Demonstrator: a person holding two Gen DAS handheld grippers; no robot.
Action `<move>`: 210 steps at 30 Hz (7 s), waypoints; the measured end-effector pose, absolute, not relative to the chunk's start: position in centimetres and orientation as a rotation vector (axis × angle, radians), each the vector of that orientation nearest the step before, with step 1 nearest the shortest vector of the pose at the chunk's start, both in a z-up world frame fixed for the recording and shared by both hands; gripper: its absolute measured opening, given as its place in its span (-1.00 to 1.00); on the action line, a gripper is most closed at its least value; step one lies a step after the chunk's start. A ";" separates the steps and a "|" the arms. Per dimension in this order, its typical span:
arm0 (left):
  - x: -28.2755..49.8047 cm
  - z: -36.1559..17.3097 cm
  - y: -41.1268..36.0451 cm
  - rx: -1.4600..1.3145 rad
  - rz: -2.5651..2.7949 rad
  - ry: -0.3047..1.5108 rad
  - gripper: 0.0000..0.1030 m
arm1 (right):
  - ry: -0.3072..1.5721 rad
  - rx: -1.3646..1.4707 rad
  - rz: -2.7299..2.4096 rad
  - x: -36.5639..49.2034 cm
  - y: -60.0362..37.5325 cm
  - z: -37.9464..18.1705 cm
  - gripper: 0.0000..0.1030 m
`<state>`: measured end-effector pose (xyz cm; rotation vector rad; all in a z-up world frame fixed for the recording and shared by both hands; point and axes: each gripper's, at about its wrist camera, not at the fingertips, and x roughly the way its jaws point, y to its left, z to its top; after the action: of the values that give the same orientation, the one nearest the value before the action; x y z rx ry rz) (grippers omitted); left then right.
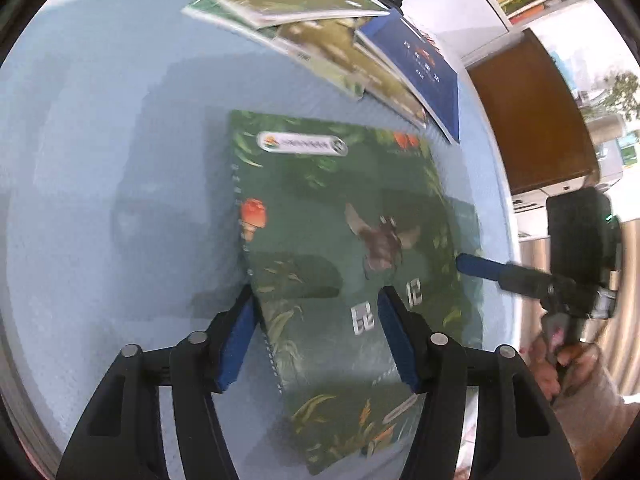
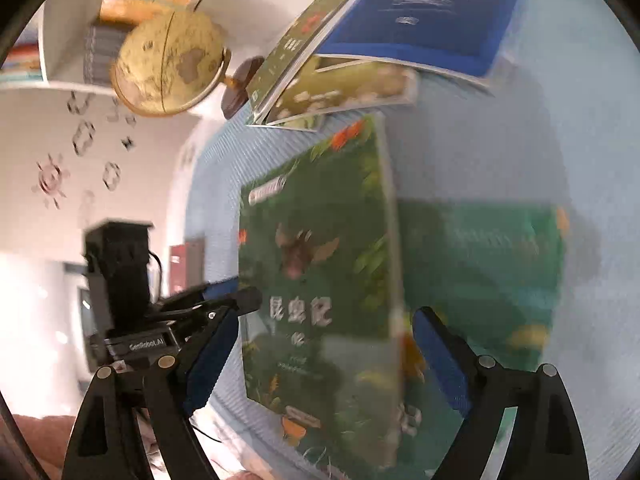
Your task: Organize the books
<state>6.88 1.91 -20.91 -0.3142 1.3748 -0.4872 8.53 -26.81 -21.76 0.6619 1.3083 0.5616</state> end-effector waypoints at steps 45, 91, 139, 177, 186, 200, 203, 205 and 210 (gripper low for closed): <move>7.0 -23.0 4.5 -0.447 -0.506 1.577 -0.58 | 1.368 0.690 0.789 9.4 -23.5 -23.8 0.02; 4.7 -23.0 11.2 -0.472 -0.300 1.637 -0.60 | 1.461 0.887 0.905 11.3 -23.0 -27.4 -0.37; 0.8 -7.4 21.4 -0.657 -0.441 1.180 -0.68 | 1.160 0.578 0.914 4.8 -8.0 -9.7 -0.79; -2.2 -17.0 36.3 -0.561 -0.092 1.310 -0.62 | 1.499 0.544 0.913 5.1 11.1 -21.3 -0.76; -1.7 -16.8 35.6 -0.494 -0.090 1.338 -0.56 | 1.521 0.569 0.867 5.4 11.0 -22.5 -0.77; -0.8 -16.5 33.0 -0.224 0.036 1.466 -0.45 | 1.554 0.585 0.859 5.2 11.3 -22.7 -0.02; -0.9 -16.4 33.1 -0.218 0.063 1.473 -0.45 | 1.544 0.565 0.864 5.0 11.8 -22.2 0.07; -0.8 -16.1 33.0 -0.184 0.108 1.471 -0.45 | 1.548 0.573 0.844 5.0 11.4 -22.0 0.08; -0.9 -13.8 32.4 -0.138 0.158 1.428 -0.36 | 1.513 0.578 0.793 5.0 7.5 -20.4 0.25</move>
<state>-0.87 32.44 -13.77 -0.1384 1.4281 0.1576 4.96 7.54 -20.44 0.5781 1.5126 0.7928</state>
